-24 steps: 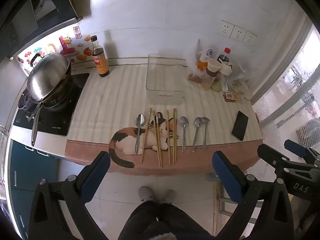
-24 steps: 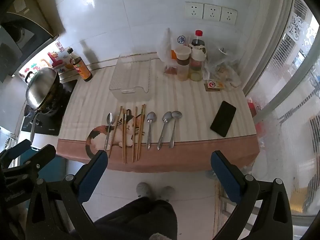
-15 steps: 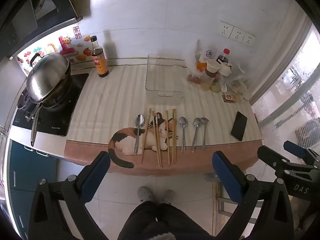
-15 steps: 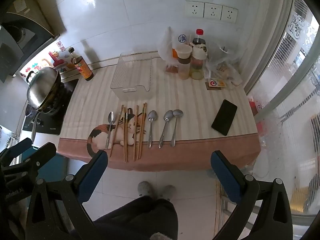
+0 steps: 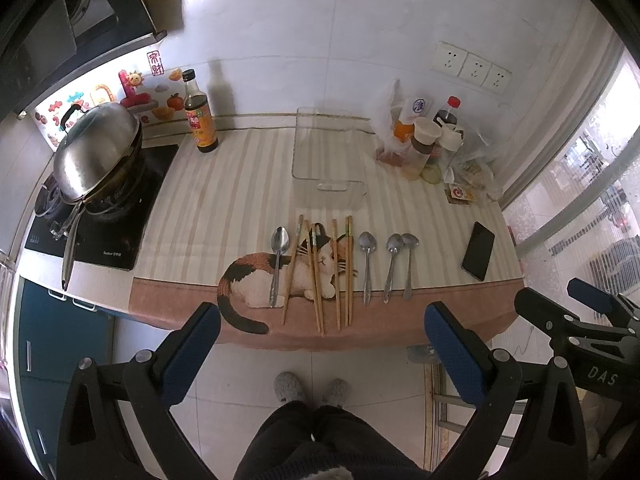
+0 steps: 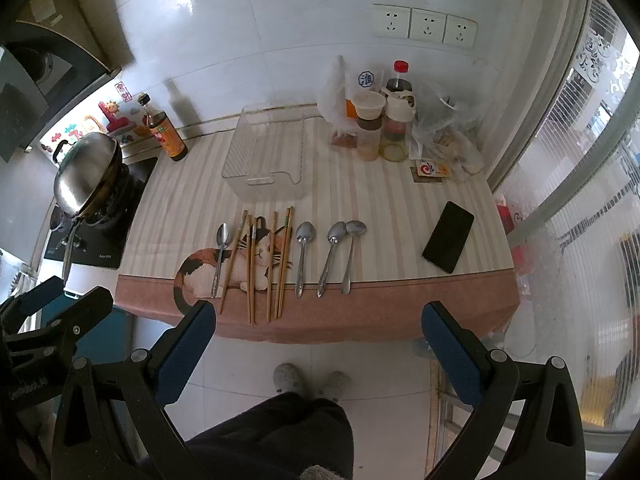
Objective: Organize utensils
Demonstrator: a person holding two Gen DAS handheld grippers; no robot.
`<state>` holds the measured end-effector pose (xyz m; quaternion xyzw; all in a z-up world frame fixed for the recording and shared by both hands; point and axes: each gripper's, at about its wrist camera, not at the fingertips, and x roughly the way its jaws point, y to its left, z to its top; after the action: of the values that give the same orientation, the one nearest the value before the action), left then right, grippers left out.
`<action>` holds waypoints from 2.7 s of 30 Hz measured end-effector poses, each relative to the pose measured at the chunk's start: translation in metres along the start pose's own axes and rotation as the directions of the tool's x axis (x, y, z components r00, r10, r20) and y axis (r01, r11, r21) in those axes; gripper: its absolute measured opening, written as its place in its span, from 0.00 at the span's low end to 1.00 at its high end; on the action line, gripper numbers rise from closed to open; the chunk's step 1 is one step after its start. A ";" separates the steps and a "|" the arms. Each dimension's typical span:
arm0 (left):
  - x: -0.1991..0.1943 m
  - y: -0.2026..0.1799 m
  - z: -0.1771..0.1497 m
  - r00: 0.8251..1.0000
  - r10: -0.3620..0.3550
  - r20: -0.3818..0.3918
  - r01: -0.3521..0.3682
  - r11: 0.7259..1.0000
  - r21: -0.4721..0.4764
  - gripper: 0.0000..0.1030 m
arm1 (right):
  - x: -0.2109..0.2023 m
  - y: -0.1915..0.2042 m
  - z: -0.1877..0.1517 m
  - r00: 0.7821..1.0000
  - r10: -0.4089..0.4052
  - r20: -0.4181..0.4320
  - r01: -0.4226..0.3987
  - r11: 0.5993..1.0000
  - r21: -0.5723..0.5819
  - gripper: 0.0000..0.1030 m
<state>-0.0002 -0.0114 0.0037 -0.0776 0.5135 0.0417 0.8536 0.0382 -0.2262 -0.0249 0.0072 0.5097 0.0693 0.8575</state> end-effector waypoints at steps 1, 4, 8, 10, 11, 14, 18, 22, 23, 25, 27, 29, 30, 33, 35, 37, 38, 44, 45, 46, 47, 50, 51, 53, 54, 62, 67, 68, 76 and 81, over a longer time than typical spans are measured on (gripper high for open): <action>0.000 -0.001 0.000 1.000 0.002 -0.001 -0.002 1.000 -0.001 1.00 | 0.001 0.000 0.000 1.000 0.001 -0.002 -0.001 1.000 0.000 1.00; 0.002 0.010 -0.003 1.000 -0.002 -0.002 0.002 1.000 -0.007 1.00 | 0.000 0.001 -0.001 1.000 0.001 -0.004 -0.001 1.000 -0.001 1.00; 0.003 0.011 -0.003 1.000 -0.003 -0.003 0.003 1.000 -0.008 1.00 | 0.001 0.004 -0.001 1.000 0.001 -0.013 -0.001 1.000 -0.013 1.00; 0.003 0.012 -0.003 1.000 -0.003 -0.002 0.003 1.000 -0.007 1.00 | 0.002 0.005 -0.001 1.000 0.000 -0.014 0.000 1.000 -0.013 1.00; 0.003 0.012 -0.003 1.000 -0.003 -0.002 0.003 1.000 -0.007 1.00 | 0.002 0.005 -0.001 1.000 0.000 -0.014 0.000 1.000 -0.013 1.00; 0.003 0.012 -0.003 1.000 -0.003 -0.002 0.003 1.000 -0.007 1.00 | 0.002 0.005 -0.001 1.000 -0.001 -0.013 0.001 1.000 -0.013 1.00; 0.003 0.012 -0.003 1.000 -0.004 -0.003 0.004 1.000 -0.006 1.00 | 0.003 0.006 -0.002 1.000 -0.007 -0.012 0.006 1.000 -0.015 1.00; 0.003 0.012 -0.003 1.000 -0.002 -0.002 0.002 1.000 -0.006 1.00 | 0.004 0.006 -0.002 1.000 -0.008 -0.011 0.008 1.000 -0.016 1.00; 0.003 0.012 -0.003 1.000 -0.004 -0.003 0.004 1.000 -0.008 1.00 | 0.003 0.006 -0.002 1.000 -0.007 -0.011 0.006 1.000 -0.016 1.00; 0.002 0.012 -0.003 1.000 -0.003 -0.001 0.003 1.000 -0.007 1.00 | 0.003 0.007 -0.002 1.000 -0.008 -0.008 0.008 1.000 -0.018 1.00; 0.003 0.012 -0.002 1.000 -0.004 -0.002 0.004 1.000 -0.008 1.00 | 0.003 0.007 -0.002 1.000 -0.009 -0.007 0.009 1.000 -0.019 1.00; 0.002 0.012 -0.002 1.000 -0.004 -0.001 0.004 1.000 -0.007 1.00 | 0.002 0.007 -0.003 1.000 -0.009 -0.005 0.009 1.000 -0.019 1.00; 0.002 0.012 -0.002 1.000 -0.004 -0.001 0.004 1.000 -0.007 1.00 | 0.002 0.007 -0.002 1.000 -0.010 -0.005 0.010 1.000 -0.020 1.00; 0.002 0.012 -0.002 1.000 -0.003 -0.002 0.003 1.000 -0.008 1.00 | 0.002 0.006 -0.002 1.000 -0.010 -0.005 0.010 1.000 -0.020 1.00; 0.002 0.012 -0.002 1.000 -0.004 -0.002 0.004 1.000 -0.007 1.00 | 0.002 0.006 -0.002 1.000 -0.010 -0.005 0.010 1.000 -0.020 1.00; 0.002 0.012 -0.002 1.000 -0.004 -0.001 0.004 1.000 -0.007 1.00 | 0.001 0.006 -0.002 1.000 -0.009 -0.005 0.009 1.000 -0.020 1.00; 0.002 0.012 -0.002 1.000 -0.004 -0.001 0.004 1.000 -0.008 1.00 | 0.001 0.006 -0.002 1.000 -0.010 -0.005 0.010 1.000 -0.020 1.00; 0.002 0.012 -0.003 1.000 -0.003 -0.001 0.003 1.000 -0.008 1.00 | 0.001 0.005 -0.003 1.000 -0.010 -0.004 0.010 1.000 -0.022 1.00; 0.002 0.012 -0.003 1.000 -0.003 -0.001 0.003 1.000 -0.008 1.00 | 0.001 0.004 -0.003 1.000 -0.010 -0.004 0.010 1.000 -0.023 1.00; 0.002 0.012 -0.003 1.000 -0.003 0.000 0.003 1.000 -0.009 1.00 | 0.001 0.005 -0.003 1.000 -0.009 -0.003 0.009 1.000 -0.021 1.00; 0.001 0.012 -0.003 1.000 -0.003 0.000 0.003 1.000 -0.008 1.00 | 0.001 0.005 -0.003 1.000 -0.009 -0.003 0.009 1.000 -0.021 1.00; 0.001 0.012 -0.003 1.000 -0.004 0.001 0.004 1.000 -0.008 1.00 | 0.000 0.005 -0.003 1.000 -0.009 -0.002 0.009 1.000 -0.023 1.00; 0.001 0.013 -0.003 1.000 -0.003 0.001 0.003 1.000 -0.007 1.00 | 0.000 0.005 -0.003 1.000 -0.009 -0.002 0.009 1.000 -0.023 1.00; 0.001 0.013 -0.003 1.000 -0.006 0.000 0.006 1.000 -0.010 1.00 | -0.001 0.005 -0.004 1.000 -0.010 -0.002 0.010 1.000 -0.023 1.00; 0.000 0.012 -0.003 1.000 -0.004 0.000 0.004 1.000 -0.011 1.00 | 0.000 0.005 -0.004 1.000 -0.009 -0.002 0.009 1.000 -0.023 1.00; -0.001 0.013 -0.004 1.000 -0.006 0.001 0.006 1.000 -0.011 1.00 | -0.004 0.005 -0.003 1.000 -0.009 -0.002 0.009 1.000 -0.026 1.00; -0.002 0.013 -0.004 1.000 -0.004 0.003 0.004 1.000 -0.010 1.00 | -0.007 0.005 -0.003 1.000 -0.004 0.000 0.004 1.000 -0.025 1.00; -0.002 0.013 -0.004 1.000 -0.004 0.003 0.004 1.000 -0.012 1.00 | -0.006 0.005 -0.003 1.000 -0.004 0.000 0.004 1.000 -0.025 1.00; -0.004 0.012 -0.004 0.998 0.050 0.034 -0.050 0.999 -0.021 1.00 | -0.008 0.007 -0.002 1.000 -0.003 0.016 0.003 1.000 -0.024 1.00; 0.017 0.018 0.004 0.957 0.256 0.135 -0.255 0.967 -0.022 1.00 | 0.012 0.005 0.003 0.998 -0.043 0.043 0.043 0.999 -0.004 1.00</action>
<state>0.0088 0.0065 -0.0111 -0.0097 0.4593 0.1580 0.8741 0.0458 -0.2192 -0.0339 -0.0045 0.4912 0.0520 0.8695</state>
